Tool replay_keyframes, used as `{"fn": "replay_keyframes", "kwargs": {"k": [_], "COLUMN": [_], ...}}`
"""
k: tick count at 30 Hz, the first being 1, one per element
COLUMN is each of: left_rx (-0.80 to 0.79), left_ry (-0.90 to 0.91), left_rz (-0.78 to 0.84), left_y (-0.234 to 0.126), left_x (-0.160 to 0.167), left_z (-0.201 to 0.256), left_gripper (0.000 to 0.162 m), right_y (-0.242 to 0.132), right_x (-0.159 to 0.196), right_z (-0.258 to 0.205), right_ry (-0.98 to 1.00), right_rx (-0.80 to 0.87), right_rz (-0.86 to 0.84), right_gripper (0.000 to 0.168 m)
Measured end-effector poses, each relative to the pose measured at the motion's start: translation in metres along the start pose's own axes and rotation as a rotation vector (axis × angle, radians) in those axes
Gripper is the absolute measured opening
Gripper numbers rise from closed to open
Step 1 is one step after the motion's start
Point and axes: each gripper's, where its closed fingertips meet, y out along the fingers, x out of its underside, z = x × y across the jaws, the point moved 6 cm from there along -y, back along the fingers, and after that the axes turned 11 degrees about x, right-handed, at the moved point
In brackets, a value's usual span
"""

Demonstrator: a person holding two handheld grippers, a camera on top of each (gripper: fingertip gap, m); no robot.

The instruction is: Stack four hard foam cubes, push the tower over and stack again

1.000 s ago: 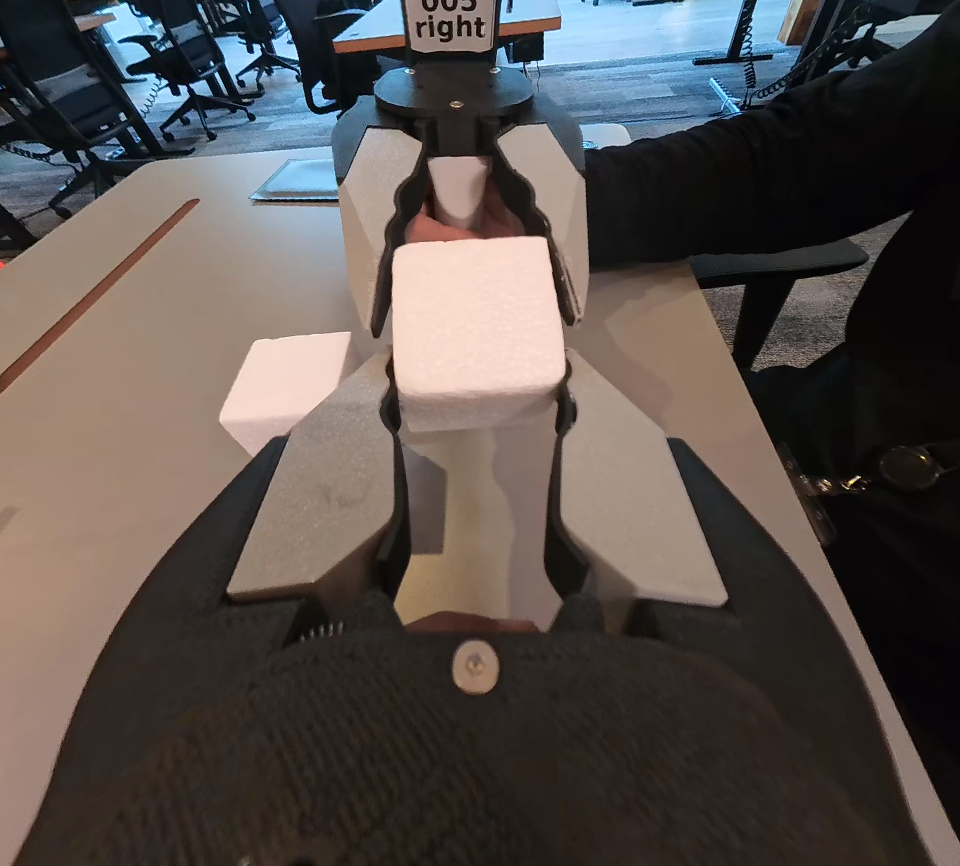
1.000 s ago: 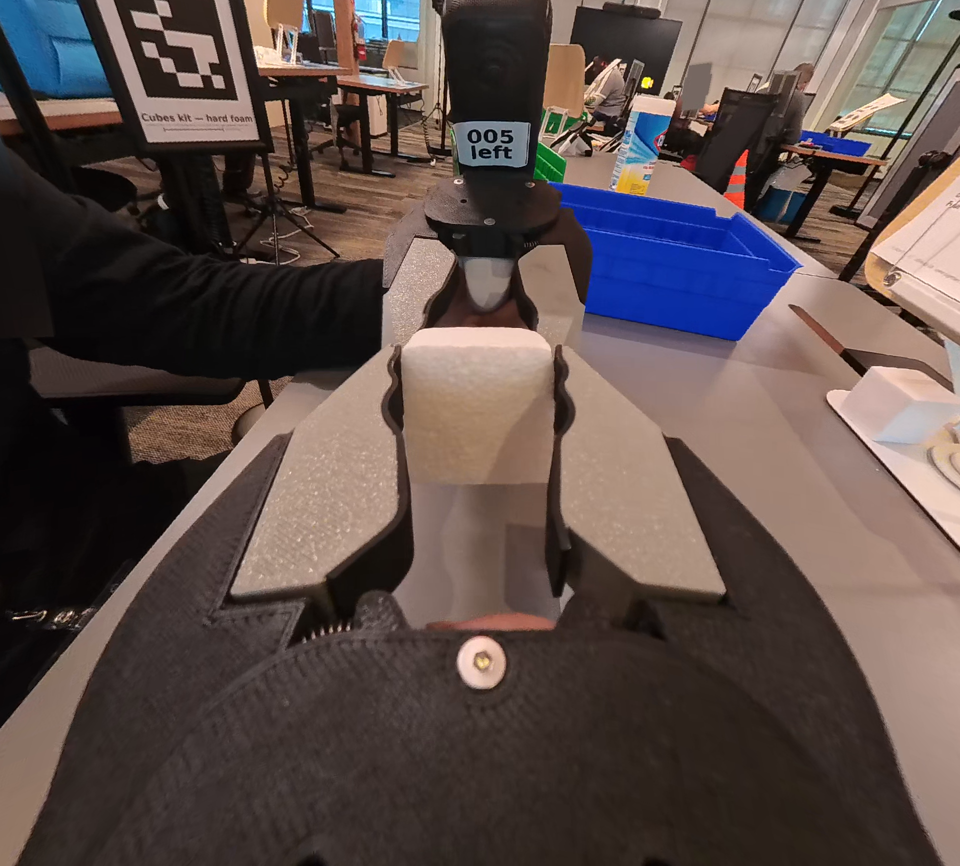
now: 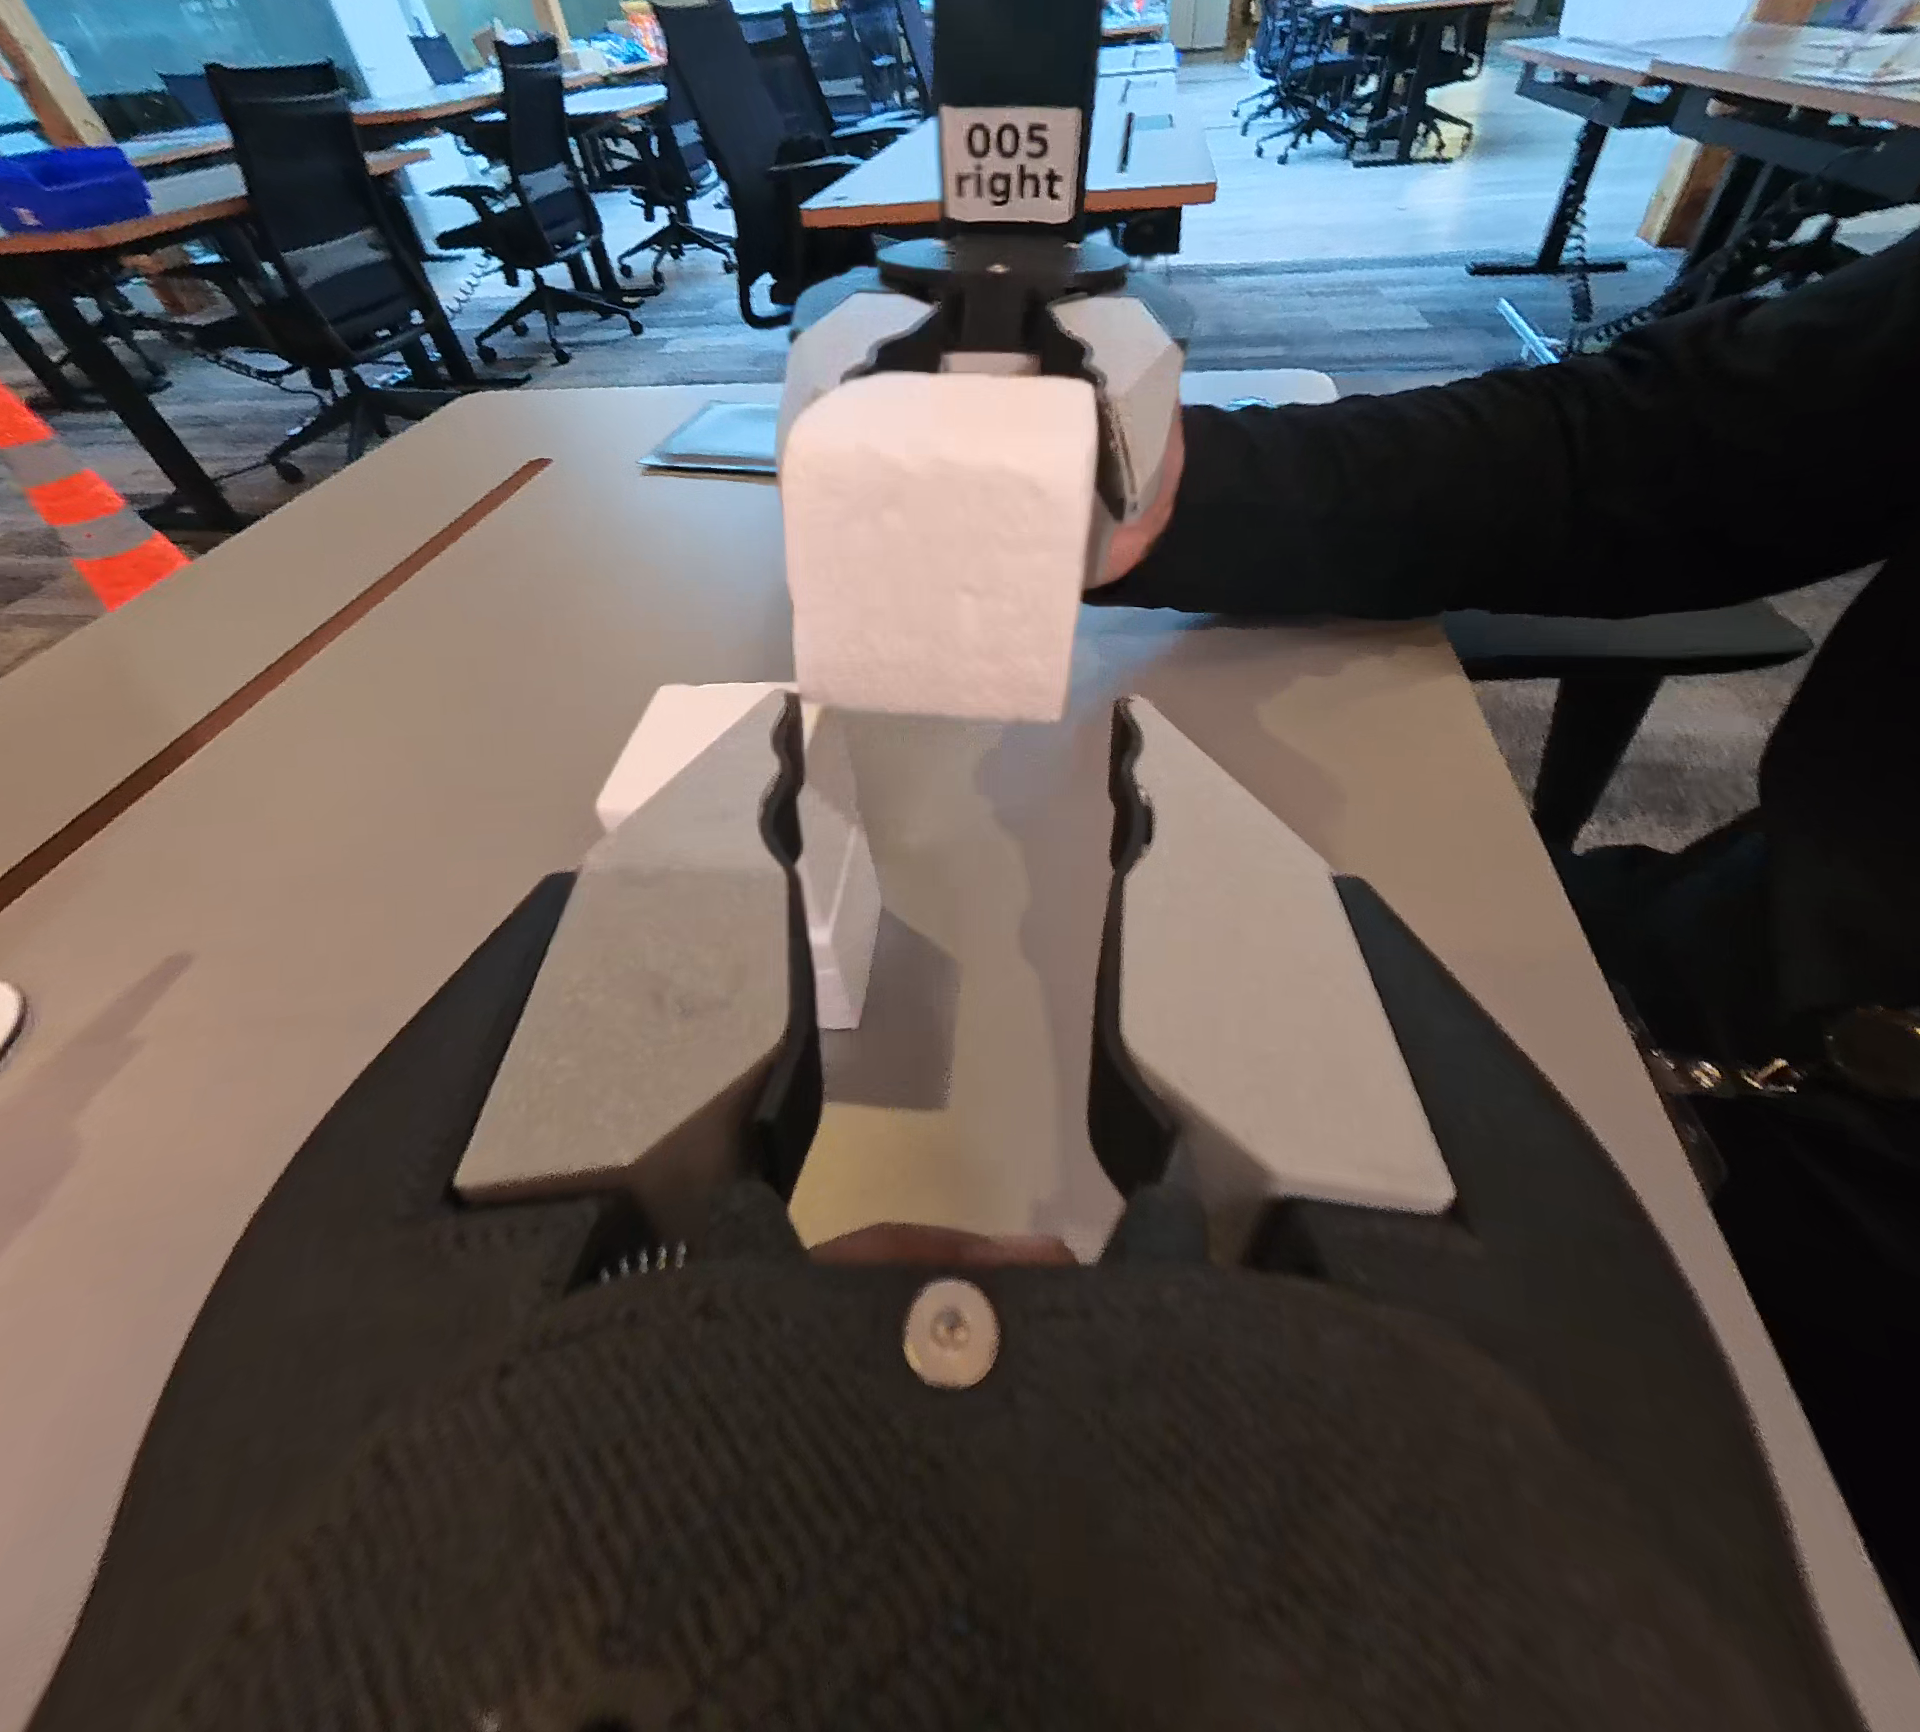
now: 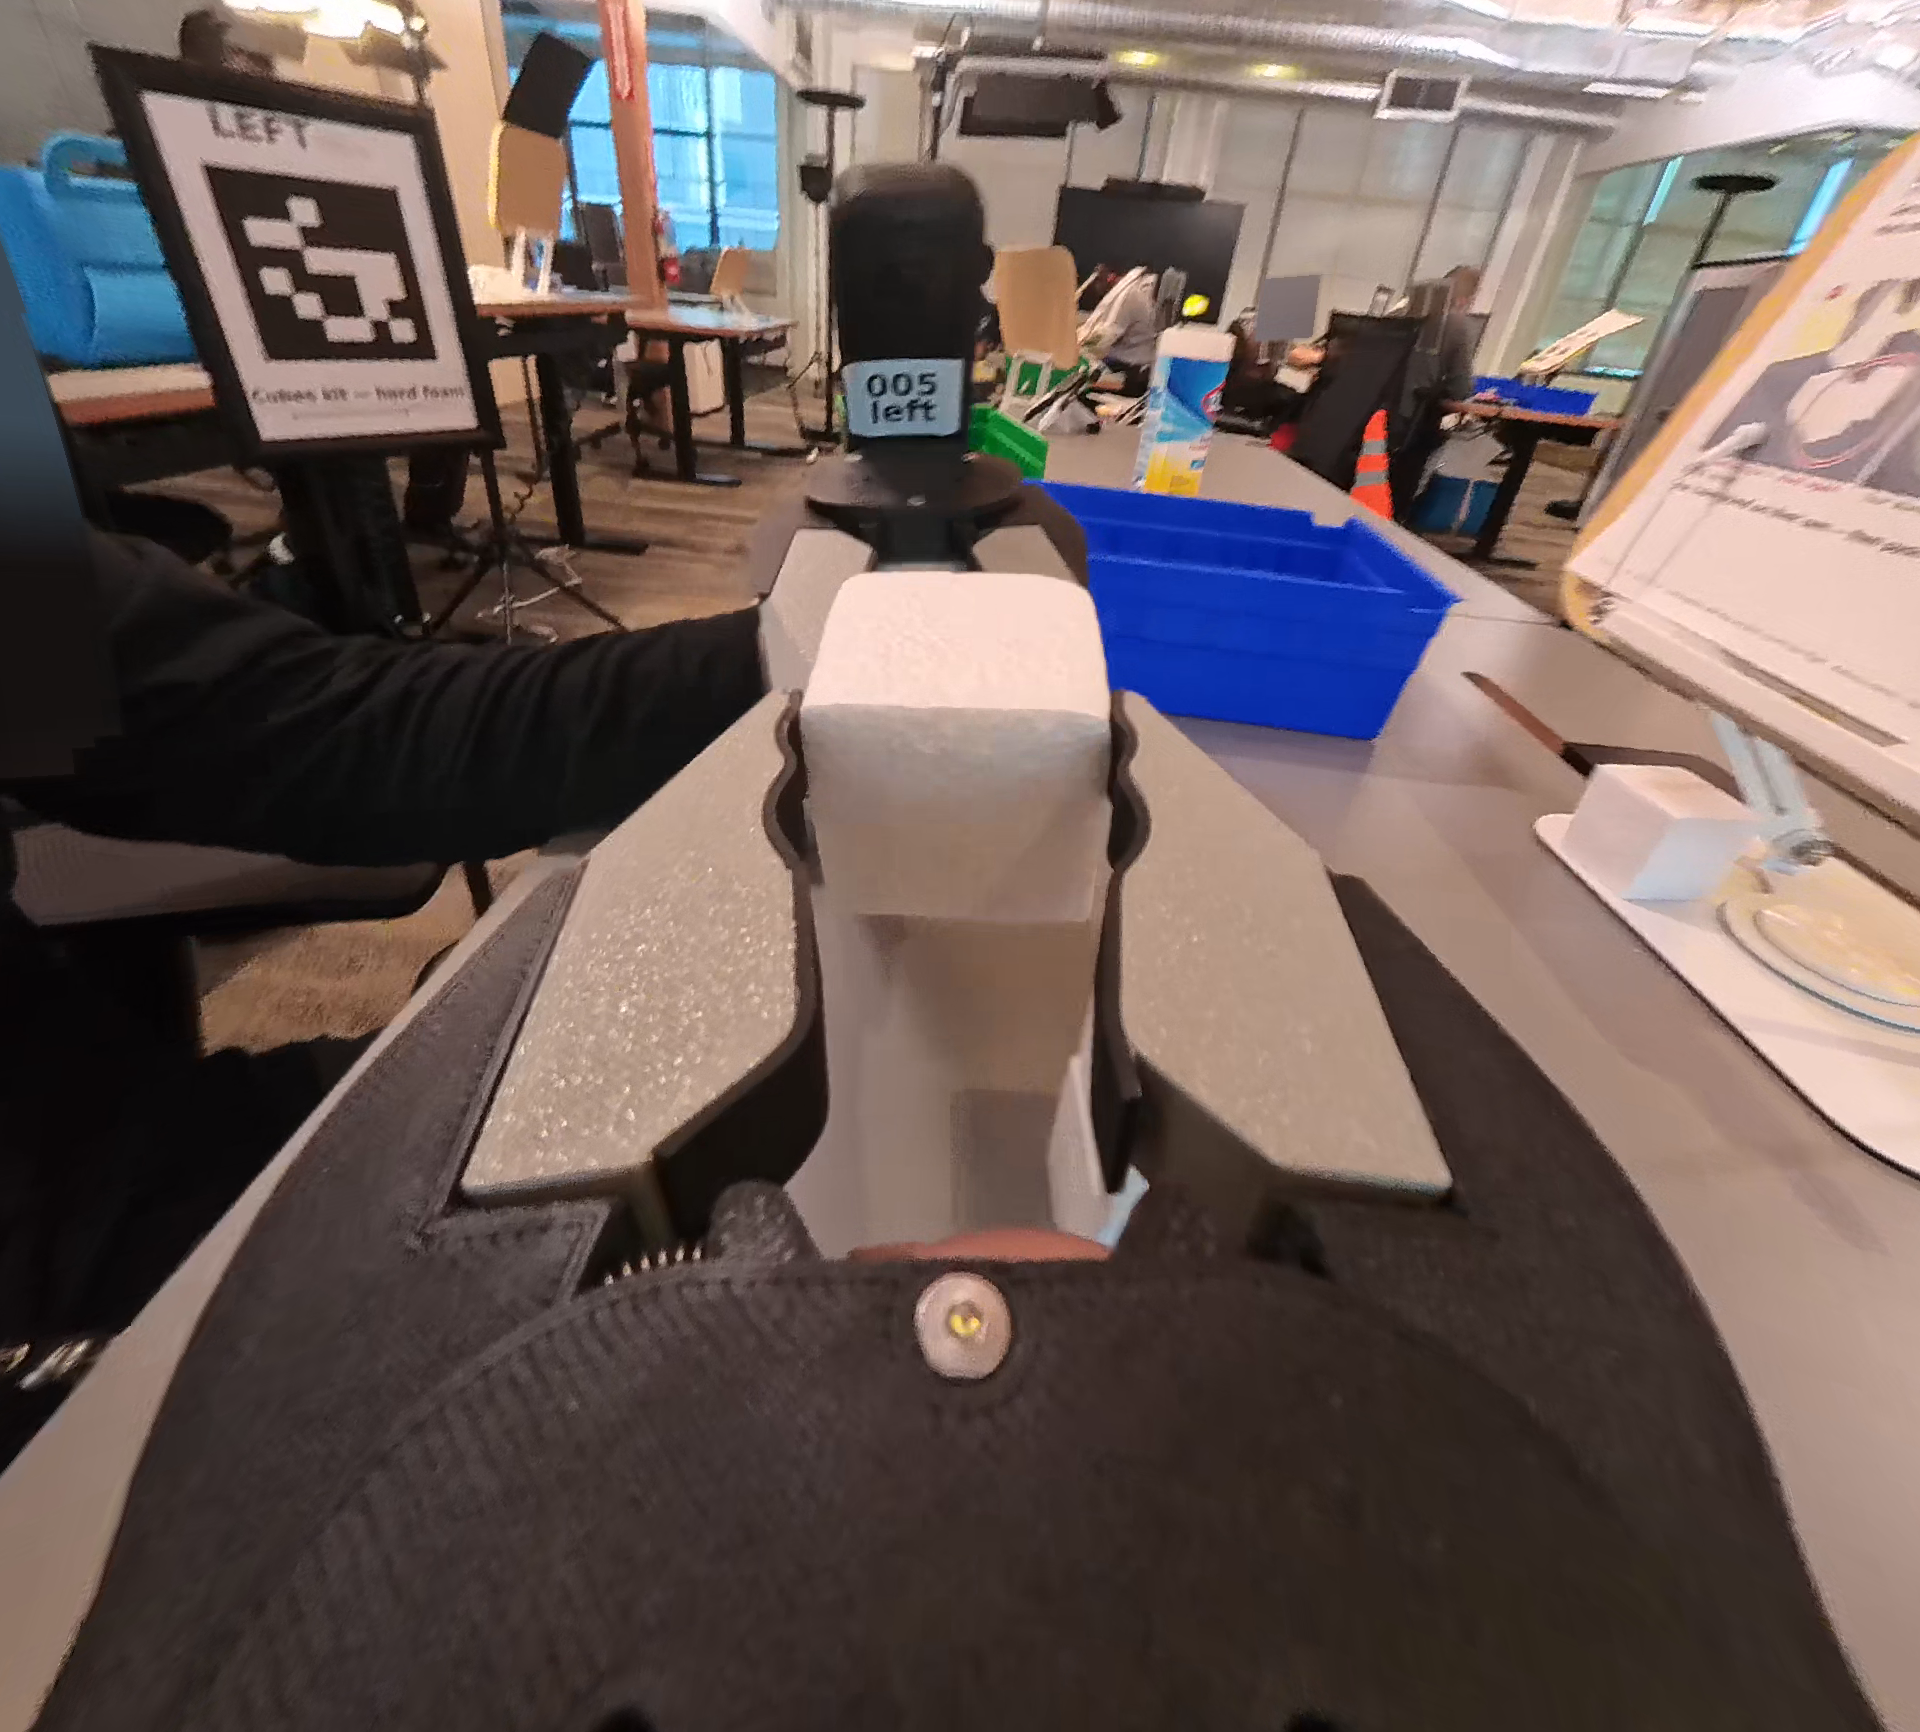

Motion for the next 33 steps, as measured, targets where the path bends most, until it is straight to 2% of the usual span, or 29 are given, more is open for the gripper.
{"fn": "replay_keyframes", "kwargs": {"k": [5,11,15,20,33], "left_rx": [-0.107,-0.208,-0.259,-0.317,-0.4], "left_ry": [-0.074,-0.198,-0.269,-0.353,-0.457], "left_rz": [0.003,0.042,0.07,0.115,0.134], "left_y": [-0.007,-0.018,-0.025,-0.033,-0.047], "left_x": [0.006,0.016,0.022,0.025,0.035], "left_z": [-0.019,-0.042,-0.053,-0.063,-0.074], "left_gripper": [0.061,0.061,0.06,0.055,0.056], "right_y": [-0.011,-0.009,-0.006,-0.004,0.002], "right_x": [-0.001,0.015,0.019,0.027,0.028], "right_z": [0.025,0.045,0.058,0.062,0.063], "right_ry": [0.021,0.024,0.097,0.072,0.066], "right_rx": [0.1,0.065,0.021,0.024,0.018], "right_rz": [0.04,-0.01,0.012,-0.034,-0.054], "right_gripper": [0.055,0.056,0.055,0.056,0.056]}}
